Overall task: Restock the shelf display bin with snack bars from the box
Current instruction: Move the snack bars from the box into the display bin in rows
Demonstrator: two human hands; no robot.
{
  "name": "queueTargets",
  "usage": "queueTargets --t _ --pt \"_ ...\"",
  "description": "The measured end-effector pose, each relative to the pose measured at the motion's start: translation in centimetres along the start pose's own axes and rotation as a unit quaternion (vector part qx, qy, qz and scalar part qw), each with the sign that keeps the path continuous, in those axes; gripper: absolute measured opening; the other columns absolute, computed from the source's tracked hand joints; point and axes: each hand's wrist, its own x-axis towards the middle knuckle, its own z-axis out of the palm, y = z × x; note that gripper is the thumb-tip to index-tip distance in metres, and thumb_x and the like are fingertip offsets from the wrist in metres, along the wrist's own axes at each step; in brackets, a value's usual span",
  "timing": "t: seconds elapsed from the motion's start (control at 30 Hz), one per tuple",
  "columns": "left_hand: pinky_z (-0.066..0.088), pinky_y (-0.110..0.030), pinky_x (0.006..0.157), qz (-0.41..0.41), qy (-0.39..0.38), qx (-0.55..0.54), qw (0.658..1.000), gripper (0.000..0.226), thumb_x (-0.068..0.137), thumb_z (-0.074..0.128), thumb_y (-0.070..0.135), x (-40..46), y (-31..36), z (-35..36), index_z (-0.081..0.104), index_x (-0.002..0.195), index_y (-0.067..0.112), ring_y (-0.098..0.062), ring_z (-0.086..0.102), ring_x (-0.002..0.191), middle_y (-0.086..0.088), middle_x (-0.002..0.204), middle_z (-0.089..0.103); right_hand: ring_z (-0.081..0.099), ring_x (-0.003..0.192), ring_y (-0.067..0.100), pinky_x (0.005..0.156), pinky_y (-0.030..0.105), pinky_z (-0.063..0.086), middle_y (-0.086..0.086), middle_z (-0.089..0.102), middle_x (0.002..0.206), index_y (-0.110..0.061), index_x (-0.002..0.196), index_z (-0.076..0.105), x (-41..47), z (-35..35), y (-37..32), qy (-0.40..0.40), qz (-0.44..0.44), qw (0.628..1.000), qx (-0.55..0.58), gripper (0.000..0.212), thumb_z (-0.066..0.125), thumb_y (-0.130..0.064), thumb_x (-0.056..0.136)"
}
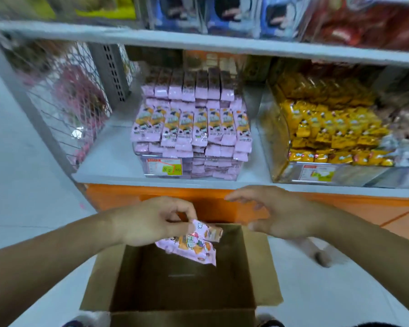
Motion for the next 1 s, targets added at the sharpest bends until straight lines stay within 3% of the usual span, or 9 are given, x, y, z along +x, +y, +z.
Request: queueTargets --t 0.13,0.23,0.3,0.43,0.53,0.63,0.77,0.9,1.0 --pt "0.027 -0.039 0.066 0.062 0.044 -0.056 0.996 0.020 0.097 0.070 0.040 -5.4 6.5 -3.8 0.069 0.101 0.020 -0.032 0.034 0.065 -0.012 0.068 0.053 0.057 0.122 -0.003 0.104 0.024 0.049 -0.018 0.062 0.130 -0.043 0.141 0.057 -1.2 -2.8 -8.6 0.013 -0.070 0.997 0.036 0.063 0.082 -0.021 0.088" --pt "0.028 -0.033 0.061 0.098 0.083 -0.063 0.990 0.020 0.096 0.071 0.035 -8.6 9.0 -5.4 0.068 0.097 0.015 -0.026 0.030 0.064 -0.016 0.062 0.047 0.061 0.100 -0.011 0.087 0.016 0.049 -0.022 0.068 0.109 -0.033 0.118 0.071 -1.8 -2.9 -12.0 0.058 -0.082 0.992 0.076 0.035 0.080 -0.015 0.090" --pt "0.025 -0.027 0.056 0.101 0.117 -0.064 0.986 0.021 0.094 0.072 0.036 -10.0 9.5 -5.9 0.068 0.094 0.016 -0.025 0.026 0.062 -0.020 0.062 0.036 0.061 0.106 -0.011 0.094 0.024 0.051 -0.029 0.068 0.109 -0.041 0.114 0.070 -1.9 -2.6 -12.8 0.090 -0.060 0.988 0.111 0.040 0.081 -0.013 0.087" --pt "0.028 -0.025 0.051 0.073 0.184 -0.071 0.978 0.026 0.091 0.070 0.045 -11.0 9.9 -6.7 0.074 0.099 0.021 -0.013 0.030 0.052 0.008 0.052 0.039 0.067 0.116 0.010 0.094 0.046 0.059 -0.012 0.072 0.124 -0.046 0.116 0.060 -2.0 -2.3 -14.0 0.149 -0.002 0.970 0.190 0.042 0.081 -0.022 0.088" --pt "0.037 -0.016 0.051 0.062 0.185 -0.046 0.980 0.022 0.094 0.068 0.042 -11.4 9.3 -7.7 0.077 0.098 0.022 -0.002 0.043 0.047 0.014 0.050 0.050 0.063 0.114 0.003 0.087 0.033 0.059 -0.024 0.066 0.120 -0.043 0.108 0.061 -1.7 -2.1 -14.6 0.192 0.009 0.958 0.215 0.029 0.080 -0.028 0.092" --pt "0.033 -0.031 0.061 0.041 0.158 0.019 0.986 0.027 0.088 0.069 0.056 -11.7 8.1 -8.3 0.076 0.095 0.031 -0.009 0.040 0.057 0.007 0.057 0.052 0.061 0.114 0.004 0.089 0.041 0.060 -0.031 0.061 0.111 -0.050 0.105 0.063 -0.8 -2.0 -14.8 0.215 0.024 0.950 0.226 0.027 0.078 -0.032 0.093" --pt "0.053 -0.042 0.068 0.024 0.210 -0.031 0.977 0.042 0.082 0.072 0.065 -10.7 6.6 -8.4 0.076 0.098 0.026 -0.011 0.050 0.060 0.000 0.063 0.061 0.069 0.104 0.009 0.082 0.038 0.063 -0.023 0.068 0.106 -0.040 0.105 0.069 1.3 -1.2 -15.7 0.222 0.017 0.940 0.260 0.025 0.076 -0.018 0.094" --pt "0.044 -0.016 0.057 0.027 0.285 -0.115 0.951 0.035 0.081 0.076 0.057 -9.3 6.5 -7.8 0.078 0.093 0.025 0.001 0.051 0.051 0.000 0.069 0.071 0.068 0.098 -0.001 0.082 0.017 0.056 -0.022 0.072 0.102 -0.035 0.104 0.072 2.2 -0.4 -16.9 0.274 -0.005 0.923 0.269 0.019 0.079 -0.021 0.092" --pt "0.035 -0.016 0.048 0.013 0.282 -0.186 0.941 0.027 0.085 0.074 0.053 -8.8 7.0 -7.2 0.083 0.094 0.029 0.001 0.045 0.043 0.018 0.053 0.055 0.068 0.094 0.000 0.078 0.014 0.053 -0.023 0.074 0.098 -0.035 0.101 0.075 2.2 -0.3 -17.3 0.312 -0.016 0.909 0.276 0.015 0.080 -0.025 0.091"
